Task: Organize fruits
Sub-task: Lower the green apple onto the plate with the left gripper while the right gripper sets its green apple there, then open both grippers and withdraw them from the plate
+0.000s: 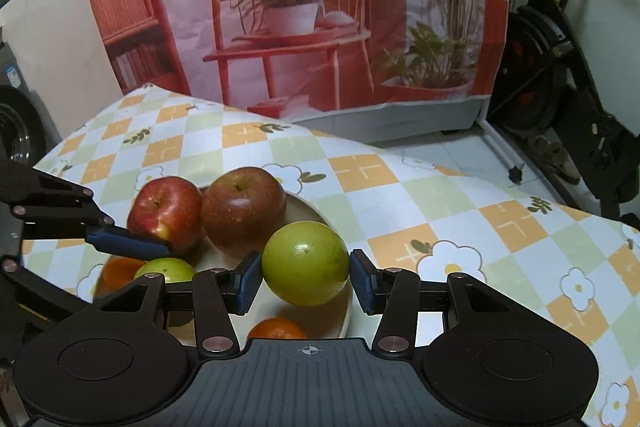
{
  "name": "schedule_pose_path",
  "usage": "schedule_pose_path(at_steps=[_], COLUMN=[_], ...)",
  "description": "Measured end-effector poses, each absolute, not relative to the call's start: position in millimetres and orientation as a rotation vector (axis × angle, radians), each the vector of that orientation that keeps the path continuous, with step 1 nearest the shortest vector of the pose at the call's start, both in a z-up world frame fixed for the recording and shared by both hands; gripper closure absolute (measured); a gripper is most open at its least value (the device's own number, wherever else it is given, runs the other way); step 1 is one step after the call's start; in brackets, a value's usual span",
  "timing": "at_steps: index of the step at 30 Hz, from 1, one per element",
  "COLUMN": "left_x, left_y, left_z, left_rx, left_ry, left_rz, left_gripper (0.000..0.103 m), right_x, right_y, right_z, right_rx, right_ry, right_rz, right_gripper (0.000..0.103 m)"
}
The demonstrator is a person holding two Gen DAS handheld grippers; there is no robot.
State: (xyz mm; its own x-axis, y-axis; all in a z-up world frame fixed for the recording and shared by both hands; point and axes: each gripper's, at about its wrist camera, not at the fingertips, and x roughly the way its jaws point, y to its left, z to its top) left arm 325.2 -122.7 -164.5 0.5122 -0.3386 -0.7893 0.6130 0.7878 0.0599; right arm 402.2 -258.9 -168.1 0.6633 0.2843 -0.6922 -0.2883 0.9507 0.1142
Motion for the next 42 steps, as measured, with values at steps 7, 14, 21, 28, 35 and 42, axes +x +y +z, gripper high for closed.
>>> schedule_pose_path(at_steps=[7,14,21,28,35,42], left_x=[328,329,329,322,309,301], left_y=[-123,-122,-117,-99,-66,-32], left_z=[-165,-165,-162,-142,-122,-117], left_rx=[0.349,0.329,0.296,0.231,0.163,0.113], left_ry=[0.862,0.879,0.89,0.858,0.814,0.809], left_rz=[-0.592,-0.58,-0.573,-0.556,-0.515,-0.454], left_gripper=[0.056,0.056,0.056,0.054,0.054,0.054], right_x=[411,416,407,381,342,307], right_y=[-253,-250,-245,-252,-258,-253], right_z=[-176,-177,-166,-148,-142,-146], right_rx=[-0.019,-0.03,-0.036,0.025,0.125,0.201], right_ry=[0.791,0.788,0.762,0.712,0.665,0.668], right_rz=[0.328,0.321,0.321,0.29,0.251,0.212], right_gripper=[0.059,0.056,0.056,0.056,0.056,0.056])
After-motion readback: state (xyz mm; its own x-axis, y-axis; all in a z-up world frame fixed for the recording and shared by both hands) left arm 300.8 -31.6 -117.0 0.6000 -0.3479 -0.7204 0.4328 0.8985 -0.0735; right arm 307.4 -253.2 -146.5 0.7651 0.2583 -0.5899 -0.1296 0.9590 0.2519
